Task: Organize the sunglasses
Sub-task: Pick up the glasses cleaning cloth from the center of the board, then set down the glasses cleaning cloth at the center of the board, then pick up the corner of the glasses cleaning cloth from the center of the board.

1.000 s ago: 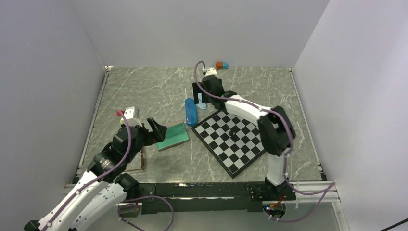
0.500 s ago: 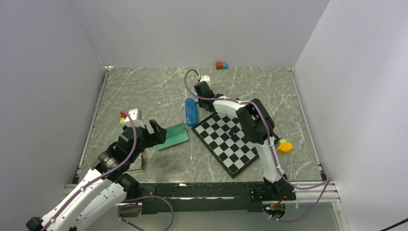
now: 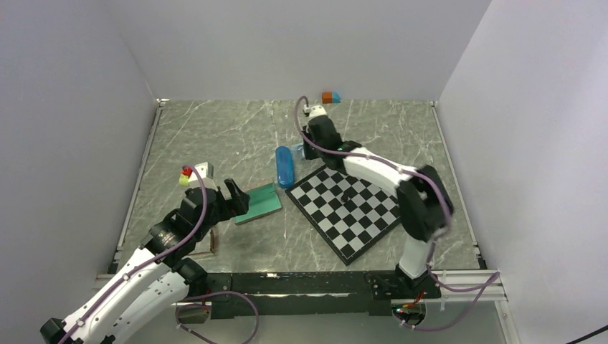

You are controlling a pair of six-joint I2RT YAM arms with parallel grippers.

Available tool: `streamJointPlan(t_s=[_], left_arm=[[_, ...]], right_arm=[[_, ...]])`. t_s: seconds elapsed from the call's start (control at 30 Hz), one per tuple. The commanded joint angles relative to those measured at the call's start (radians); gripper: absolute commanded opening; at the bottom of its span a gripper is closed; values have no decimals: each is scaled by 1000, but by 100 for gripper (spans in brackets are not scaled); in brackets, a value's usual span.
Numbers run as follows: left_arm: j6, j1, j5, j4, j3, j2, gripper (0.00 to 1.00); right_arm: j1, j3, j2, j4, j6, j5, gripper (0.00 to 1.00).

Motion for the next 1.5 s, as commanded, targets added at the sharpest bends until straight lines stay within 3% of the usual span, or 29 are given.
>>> streamJointPlan(t_s=[0.0, 0.2, 0.4, 0.5, 0.63, 0.7, 0.8, 0.83, 0.9, 0.93, 1.0, 1.17, 1.47], left_arm=[[-18, -1, 55, -1, 4, -2, 99], [-14, -1, 143, 8, -41, -43, 99], [-47, 0, 167, -54, -65, -81, 99], [-64, -1, 166, -90, -75, -107, 99], [-94, -1, 159, -130, -84, -115, 99], [-97, -1, 164, -149, -76, -108, 99], [-101, 0, 157, -179, -63, -98, 99], [-106, 0, 151, -192, -59, -95, 99], [-106, 0, 156, -208, -57, -81, 99], [-106, 0, 167, -214, -58, -71, 99], [-97, 0, 201, -217, -62, -44, 99], [-76, -1, 319, -190, -85, 37, 99], [-120, -1, 416, -82, -191, 54, 99]], right_arm=[[13, -149, -242, -24, 38, -240, 0], [106, -384, -464, -63, 65, -501, 0], [323, -411, -582, -139, -26, -739, 0], [396, -447, -598, -29, 10, -805, 0], [400, -479, -539, 105, 120, -899, 2], [396, -503, -506, 56, 153, -836, 11], [350, -538, -510, -113, 189, -512, 20], [337, -544, -526, -180, 202, -349, 25], [333, -532, -557, -318, 245, 5, 48], [333, -524, -572, -367, 263, 74, 56], [343, -520, -596, -379, 254, 83, 65], [388, -569, -612, -185, 144, -121, 66], [588, -528, -506, -152, -53, -156, 67]])
